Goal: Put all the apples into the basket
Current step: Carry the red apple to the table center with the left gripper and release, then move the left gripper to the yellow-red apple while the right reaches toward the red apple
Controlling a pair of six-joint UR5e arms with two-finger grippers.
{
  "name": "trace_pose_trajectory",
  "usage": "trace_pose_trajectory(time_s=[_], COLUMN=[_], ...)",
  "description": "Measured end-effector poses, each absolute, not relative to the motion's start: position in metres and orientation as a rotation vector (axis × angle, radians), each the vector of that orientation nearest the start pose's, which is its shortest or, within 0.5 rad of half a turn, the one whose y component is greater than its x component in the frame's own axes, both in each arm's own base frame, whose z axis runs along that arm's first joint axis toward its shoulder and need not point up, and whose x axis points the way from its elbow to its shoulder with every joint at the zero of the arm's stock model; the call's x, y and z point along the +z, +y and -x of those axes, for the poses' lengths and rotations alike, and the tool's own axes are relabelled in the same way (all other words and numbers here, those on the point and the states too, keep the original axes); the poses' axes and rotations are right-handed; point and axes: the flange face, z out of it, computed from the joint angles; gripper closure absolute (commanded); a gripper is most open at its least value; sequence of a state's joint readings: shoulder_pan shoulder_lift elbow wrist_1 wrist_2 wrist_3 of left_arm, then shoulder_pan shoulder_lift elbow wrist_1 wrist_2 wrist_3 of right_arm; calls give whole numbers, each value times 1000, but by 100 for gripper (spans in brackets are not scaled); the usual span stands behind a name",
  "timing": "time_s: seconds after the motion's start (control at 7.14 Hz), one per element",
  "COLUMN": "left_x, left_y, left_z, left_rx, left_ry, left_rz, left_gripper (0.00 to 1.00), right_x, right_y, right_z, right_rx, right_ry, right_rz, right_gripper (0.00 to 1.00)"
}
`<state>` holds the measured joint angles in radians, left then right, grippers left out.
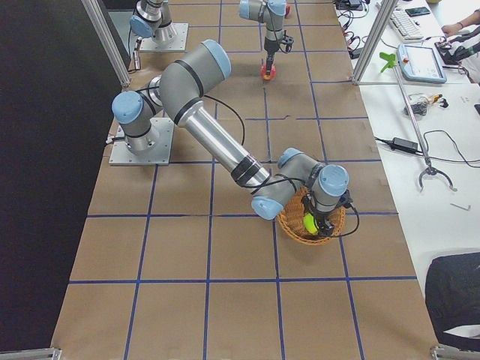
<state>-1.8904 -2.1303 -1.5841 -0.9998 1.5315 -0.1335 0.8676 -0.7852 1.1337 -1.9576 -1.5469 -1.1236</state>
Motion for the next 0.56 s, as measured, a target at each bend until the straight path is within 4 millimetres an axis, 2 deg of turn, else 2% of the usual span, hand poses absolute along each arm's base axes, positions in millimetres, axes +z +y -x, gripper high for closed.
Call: trace_pose_trajectory(time_s=[0.14,0.28,0.42,0.56], left_x=[212,223,249,281], left_y=[-579,-580,-584,-591], left_z=[336,336,331,316], left_rx=[9,-15,-72,-124], left_ry=[3165,3176,3204,3241], left_rz=[-286,-270,-229,-154], left_gripper=[1,1,1,1], right_x=[250,267,277,287], right_y=[-672,-669,-671,-677], right_z=[388,375,350,309], right_rx=[-35,3,61,125], right_ry=[3068,3046,3001,2959], right_rz=[639,627,641,646], right_gripper=[0,0,0,0])
